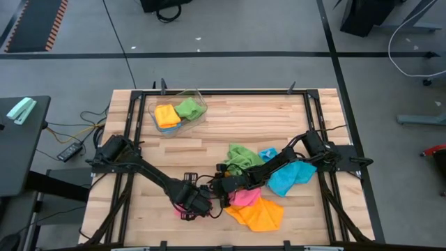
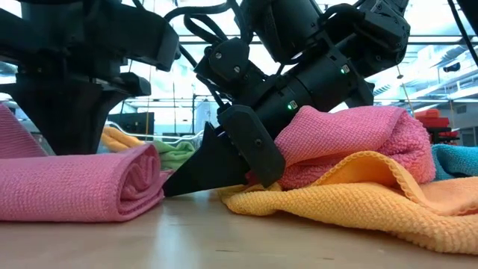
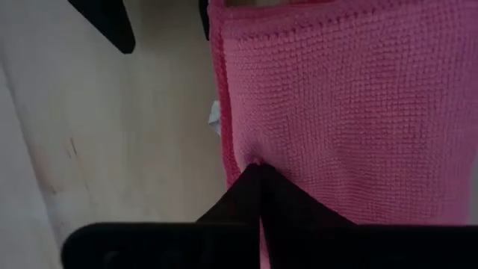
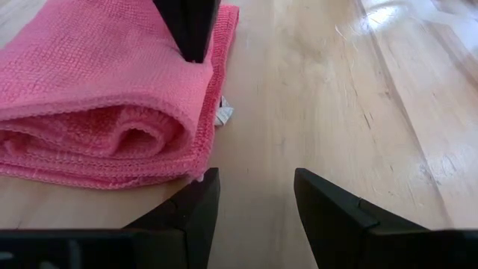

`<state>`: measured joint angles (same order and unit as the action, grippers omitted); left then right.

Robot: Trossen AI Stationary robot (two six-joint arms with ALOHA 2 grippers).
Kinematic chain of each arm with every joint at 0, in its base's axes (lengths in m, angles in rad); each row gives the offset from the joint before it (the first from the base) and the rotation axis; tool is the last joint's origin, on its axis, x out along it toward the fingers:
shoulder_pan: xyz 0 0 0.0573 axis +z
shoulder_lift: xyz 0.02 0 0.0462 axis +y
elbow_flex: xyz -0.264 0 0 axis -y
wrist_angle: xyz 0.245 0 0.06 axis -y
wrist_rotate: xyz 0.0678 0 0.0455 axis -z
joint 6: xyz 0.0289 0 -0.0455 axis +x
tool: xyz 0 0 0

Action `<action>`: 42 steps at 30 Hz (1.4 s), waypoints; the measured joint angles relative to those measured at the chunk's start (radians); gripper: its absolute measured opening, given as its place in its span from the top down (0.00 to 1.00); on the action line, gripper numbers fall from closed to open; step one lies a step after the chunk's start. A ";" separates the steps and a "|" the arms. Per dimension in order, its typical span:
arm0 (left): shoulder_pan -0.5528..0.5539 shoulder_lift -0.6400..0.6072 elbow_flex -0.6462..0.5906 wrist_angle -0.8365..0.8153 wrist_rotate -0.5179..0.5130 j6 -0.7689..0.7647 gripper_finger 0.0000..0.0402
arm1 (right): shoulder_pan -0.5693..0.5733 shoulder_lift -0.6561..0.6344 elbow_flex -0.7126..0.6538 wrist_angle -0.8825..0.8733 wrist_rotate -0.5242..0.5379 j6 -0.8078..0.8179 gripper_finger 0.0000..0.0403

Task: Fold microfiber towels
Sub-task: Fold the left pink microfiber towel

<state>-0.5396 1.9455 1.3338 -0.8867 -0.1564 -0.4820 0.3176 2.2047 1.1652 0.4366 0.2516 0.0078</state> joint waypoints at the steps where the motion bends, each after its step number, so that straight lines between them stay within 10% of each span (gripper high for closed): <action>1: 0.000 0.000 0.000 0.000 -0.008 0.003 0.98 | 0.000 0.000 0.000 0.000 0.000 0.000 0.54; 29: -0.060 -0.012 0.149 -0.142 -0.059 -0.025 0.80 | 0.000 0.000 0.000 0.004 0.000 0.000 0.54; 42: -0.055 -0.002 -0.002 -0.195 -0.030 -0.133 0.84 | 0.000 0.000 0.000 0.005 0.000 0.002 0.54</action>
<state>-0.5950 1.9430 1.3322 -1.0814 -0.1865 -0.6145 0.3176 2.2047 1.1652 0.4416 0.2520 0.0093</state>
